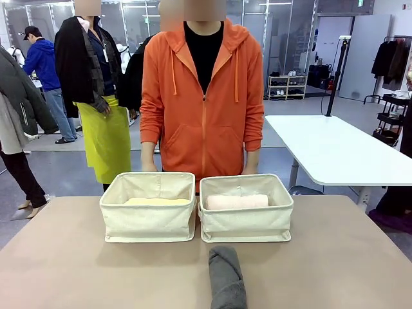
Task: Divide the towels into two baskets.
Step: Pick up one hotel-folded towel from the bottom of the table and place it in the Fabric basket indicated by the person.
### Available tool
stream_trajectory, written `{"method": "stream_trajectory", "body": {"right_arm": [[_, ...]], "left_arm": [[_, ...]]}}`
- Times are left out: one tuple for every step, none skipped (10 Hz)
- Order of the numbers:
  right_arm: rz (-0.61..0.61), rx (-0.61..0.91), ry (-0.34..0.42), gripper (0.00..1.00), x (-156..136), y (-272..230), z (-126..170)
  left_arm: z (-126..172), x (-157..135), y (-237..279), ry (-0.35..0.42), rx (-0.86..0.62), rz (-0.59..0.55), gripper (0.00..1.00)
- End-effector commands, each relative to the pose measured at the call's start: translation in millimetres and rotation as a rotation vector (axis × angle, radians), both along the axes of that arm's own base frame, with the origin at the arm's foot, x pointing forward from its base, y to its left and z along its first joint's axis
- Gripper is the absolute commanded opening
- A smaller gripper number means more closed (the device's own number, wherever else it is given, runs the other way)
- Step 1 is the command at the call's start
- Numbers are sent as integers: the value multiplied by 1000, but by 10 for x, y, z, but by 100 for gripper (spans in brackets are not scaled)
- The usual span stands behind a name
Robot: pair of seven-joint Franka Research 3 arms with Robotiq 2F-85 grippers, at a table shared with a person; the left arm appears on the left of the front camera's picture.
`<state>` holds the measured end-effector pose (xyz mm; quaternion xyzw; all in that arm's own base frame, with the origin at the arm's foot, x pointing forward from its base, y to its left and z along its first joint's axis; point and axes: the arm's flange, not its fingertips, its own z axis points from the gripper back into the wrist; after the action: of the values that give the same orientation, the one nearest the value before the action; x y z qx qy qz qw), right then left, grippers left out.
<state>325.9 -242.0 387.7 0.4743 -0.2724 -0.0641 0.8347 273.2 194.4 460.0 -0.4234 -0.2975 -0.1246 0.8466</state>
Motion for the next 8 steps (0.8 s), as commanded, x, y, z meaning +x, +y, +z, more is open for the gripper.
{"method": "stream_trajectory", "body": {"right_arm": [[6, 6, -9, 100, -11, 10, 12], [6, 6, -9, 100, -11, 10, 12], [6, 6, -9, 100, -11, 10, 12], [6, 6, -9, 100, -11, 10, 12], [6, 6, -9, 100, -11, 10, 12], [6, 6, -9, 100, -11, 10, 12], [6, 6, -9, 100, -11, 10, 12], [6, 6, -9, 100, -11, 10, 12]], "left_arm": [[35, 8, 8, -13, 1, -7, 100], [35, 8, 8, -13, 1, -7, 100], [35, 8, 8, -13, 1, -7, 100], [35, 8, 8, -13, 1, -7, 100], [35, 8, 8, -13, 1, -7, 100], [35, 8, 8, -13, 1, -7, 100], [35, 8, 8, -13, 1, -7, 100], [35, 8, 8, -13, 1, -7, 100]]}}
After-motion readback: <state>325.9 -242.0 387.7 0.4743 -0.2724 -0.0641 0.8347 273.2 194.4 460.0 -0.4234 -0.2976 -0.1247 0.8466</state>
